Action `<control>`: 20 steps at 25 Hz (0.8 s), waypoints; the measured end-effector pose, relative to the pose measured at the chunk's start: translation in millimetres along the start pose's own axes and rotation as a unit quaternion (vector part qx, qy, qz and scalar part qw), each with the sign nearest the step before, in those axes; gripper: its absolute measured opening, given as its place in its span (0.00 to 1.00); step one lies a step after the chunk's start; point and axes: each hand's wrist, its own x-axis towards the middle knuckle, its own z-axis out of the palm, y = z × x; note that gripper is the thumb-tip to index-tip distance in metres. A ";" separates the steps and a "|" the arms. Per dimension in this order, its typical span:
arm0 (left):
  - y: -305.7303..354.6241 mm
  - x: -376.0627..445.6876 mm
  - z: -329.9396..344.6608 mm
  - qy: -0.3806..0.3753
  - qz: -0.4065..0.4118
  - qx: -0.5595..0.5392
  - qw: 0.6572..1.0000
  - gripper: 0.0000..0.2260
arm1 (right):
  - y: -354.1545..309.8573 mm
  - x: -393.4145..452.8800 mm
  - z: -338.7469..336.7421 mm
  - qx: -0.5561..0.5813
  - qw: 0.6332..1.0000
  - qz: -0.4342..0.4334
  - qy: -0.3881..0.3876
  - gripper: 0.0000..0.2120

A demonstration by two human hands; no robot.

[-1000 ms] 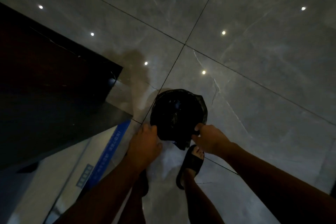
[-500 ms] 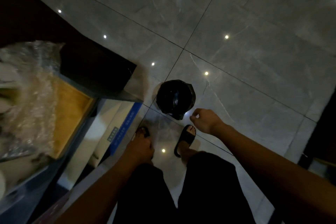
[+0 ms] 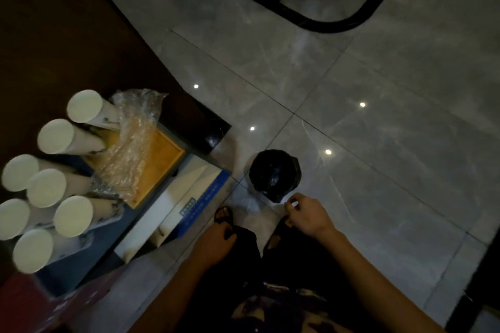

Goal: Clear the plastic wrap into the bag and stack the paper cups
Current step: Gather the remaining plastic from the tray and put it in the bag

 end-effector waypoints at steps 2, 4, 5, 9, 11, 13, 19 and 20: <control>-8.2 -18.8 -4.4 0.026 -0.022 -0.015 0.999 0.12 | -6.2 -3.2 2.1 -0.033 0.999 -0.016 -0.017 0.11; -17.6 -35.5 -7.9 0.054 -0.050 -0.041 0.996 0.13 | -16.8 -2.3 5.3 -0.069 0.996 -0.034 -0.037 0.11; -22.5 -41.9 -10.0 0.062 -0.065 -0.056 0.994 0.13 | -24.5 0.3 7.5 -0.088 0.994 -0.044 -0.050 0.11; -40.7 -50.3 -25.3 0.073 -0.124 -0.099 0.985 0.16 | -70.1 18.6 14.9 -0.182 0.973 -0.095 -0.106 0.13; -49.3 -46.6 -41.1 0.091 -0.131 -0.114 0.981 0.16 | -104.2 29.9 20.1 -0.219 0.960 -0.123 -0.122 0.15; -55.6 -40.9 -62.3 0.108 -0.122 -0.112 0.980 0.16 | -142.1 39.4 25.0 -0.253 0.947 -0.147 -0.132 0.16; -67.9 -27.5 -142.0 0.178 -0.085 -0.095 0.976 0.17 | -252.2 60.0 39.9 -0.381 0.886 -0.239 -0.115 0.17; -68.6 -26.1 -155.0 0.193 -0.076 -0.083 0.975 0.17 | -268.5 63.1 42.8 -0.403 0.875 -0.247 -0.109 0.18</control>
